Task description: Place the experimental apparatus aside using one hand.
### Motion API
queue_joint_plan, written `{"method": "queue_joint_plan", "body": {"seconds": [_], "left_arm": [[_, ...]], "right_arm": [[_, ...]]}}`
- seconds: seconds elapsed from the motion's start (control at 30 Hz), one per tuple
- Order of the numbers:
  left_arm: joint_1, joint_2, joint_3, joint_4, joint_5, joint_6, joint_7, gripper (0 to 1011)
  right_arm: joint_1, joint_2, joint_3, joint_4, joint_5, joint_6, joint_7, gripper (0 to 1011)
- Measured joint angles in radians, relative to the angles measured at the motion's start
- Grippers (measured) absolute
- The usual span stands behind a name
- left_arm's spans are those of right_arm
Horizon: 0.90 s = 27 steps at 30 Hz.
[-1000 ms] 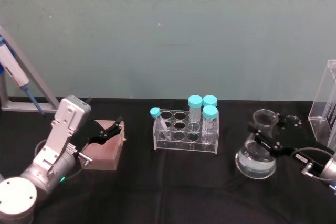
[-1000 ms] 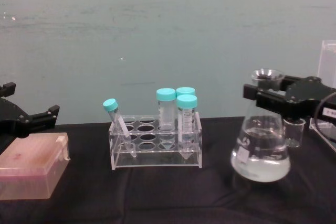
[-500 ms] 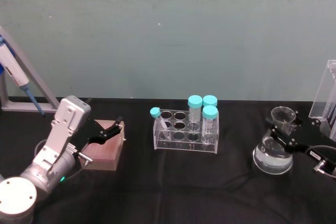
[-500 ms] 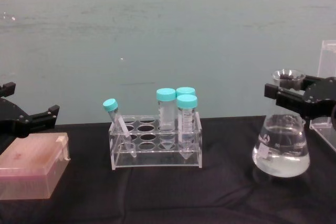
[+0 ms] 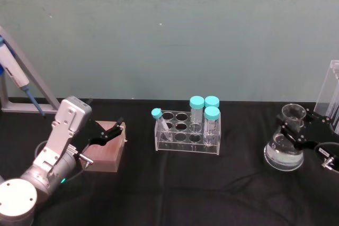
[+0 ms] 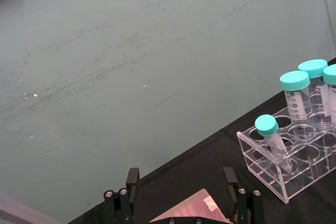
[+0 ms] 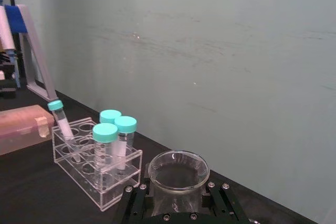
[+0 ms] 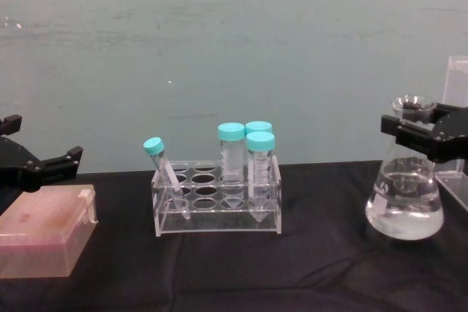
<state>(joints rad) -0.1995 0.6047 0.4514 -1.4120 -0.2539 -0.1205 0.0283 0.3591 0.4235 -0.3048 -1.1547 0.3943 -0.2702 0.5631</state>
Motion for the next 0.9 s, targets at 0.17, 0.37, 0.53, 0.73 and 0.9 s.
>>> {"method": "queue_joint_plan", "body": {"seconds": [0.17,0.37,0.53,0.73,0.9], "left_arm": [[0.0,0.0,0.0,0.0,0.0,0.0,0.0,1000],[0.0,0.0,0.0,0.0,0.0,0.0,0.0,1000],[0.0,0.0,0.0,0.0,0.0,0.0,0.0,1000],[0.0,0.0,0.0,0.0,0.0,0.0,0.0,1000],[0.0,0.0,0.0,0.0,0.0,0.0,0.0,1000]], "right_arm": [[0.003,-0.002,0.013,0.01,-0.009,0.0,-0.005,463],[-0.001,-0.002,0.024,0.014,-0.016,0.004,-0.01,463],[-0.002,-0.001,0.035,0.023,-0.027,0.003,-0.017,463],[0.001,-0.004,0.045,0.034,-0.038,0.001,-0.022,463],[0.006,-0.009,0.05,0.045,-0.045,-0.002,-0.024,463]]}}
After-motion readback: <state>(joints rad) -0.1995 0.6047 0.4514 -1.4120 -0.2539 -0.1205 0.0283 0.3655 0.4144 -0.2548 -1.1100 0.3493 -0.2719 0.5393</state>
